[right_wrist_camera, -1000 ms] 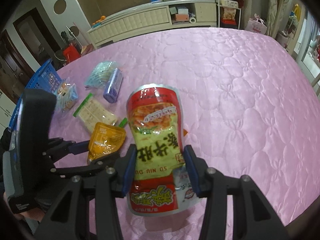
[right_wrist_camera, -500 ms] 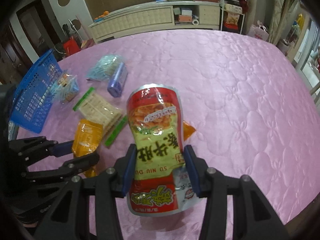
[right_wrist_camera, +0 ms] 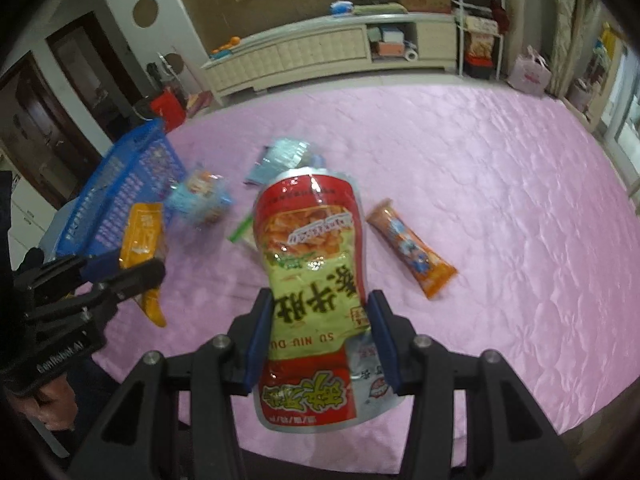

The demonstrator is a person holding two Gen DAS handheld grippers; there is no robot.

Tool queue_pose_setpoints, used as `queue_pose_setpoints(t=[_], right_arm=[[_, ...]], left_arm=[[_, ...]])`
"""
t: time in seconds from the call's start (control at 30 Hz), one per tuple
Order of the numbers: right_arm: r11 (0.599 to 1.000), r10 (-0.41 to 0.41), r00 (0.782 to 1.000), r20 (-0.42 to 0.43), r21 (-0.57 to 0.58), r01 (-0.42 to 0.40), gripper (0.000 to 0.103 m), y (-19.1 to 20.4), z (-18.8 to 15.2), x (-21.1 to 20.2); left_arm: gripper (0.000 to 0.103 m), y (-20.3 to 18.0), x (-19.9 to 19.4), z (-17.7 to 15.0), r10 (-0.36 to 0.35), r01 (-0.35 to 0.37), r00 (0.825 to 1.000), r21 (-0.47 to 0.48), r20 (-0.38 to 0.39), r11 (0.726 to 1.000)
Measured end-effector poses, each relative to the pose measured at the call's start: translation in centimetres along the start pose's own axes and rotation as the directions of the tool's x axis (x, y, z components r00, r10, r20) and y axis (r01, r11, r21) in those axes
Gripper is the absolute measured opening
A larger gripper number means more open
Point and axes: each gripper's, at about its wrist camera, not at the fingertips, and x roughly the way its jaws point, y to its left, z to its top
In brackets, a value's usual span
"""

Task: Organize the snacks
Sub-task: 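Carry the orange packet and chip bag over the blue basket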

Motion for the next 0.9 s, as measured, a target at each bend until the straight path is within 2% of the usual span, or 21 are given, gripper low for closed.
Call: queue_pose_setpoints(t=[0.2, 0.6, 0.9], right_arm=[[0.998, 0.052, 0.998, 0.031, -0.027, -0.051, 0.052, 4.5, 2.1, -0.8], [0.975, 0.127, 0.988, 0.085, -0.196, -0.108, 0.052, 16.9, 7.7, -1.0], [0.952, 0.182, 0.983, 0.034, -0.256, -0.167, 0.052, 24.0, 10.6, 1.5]], left_arm=[[0.031, 4.5, -4.5, 0.3, 0.048, -0.048, 0.997, -0.008, 0.065, 0.999], [0.031, 13.6, -11.5, 1.8, 0.148, -0.139, 0.979, -0.071, 0.141, 0.988], [0.031, 19.4, -13.6, 3.0, 0.208, -0.194, 0.966, -0.103, 0.155, 0.976]])
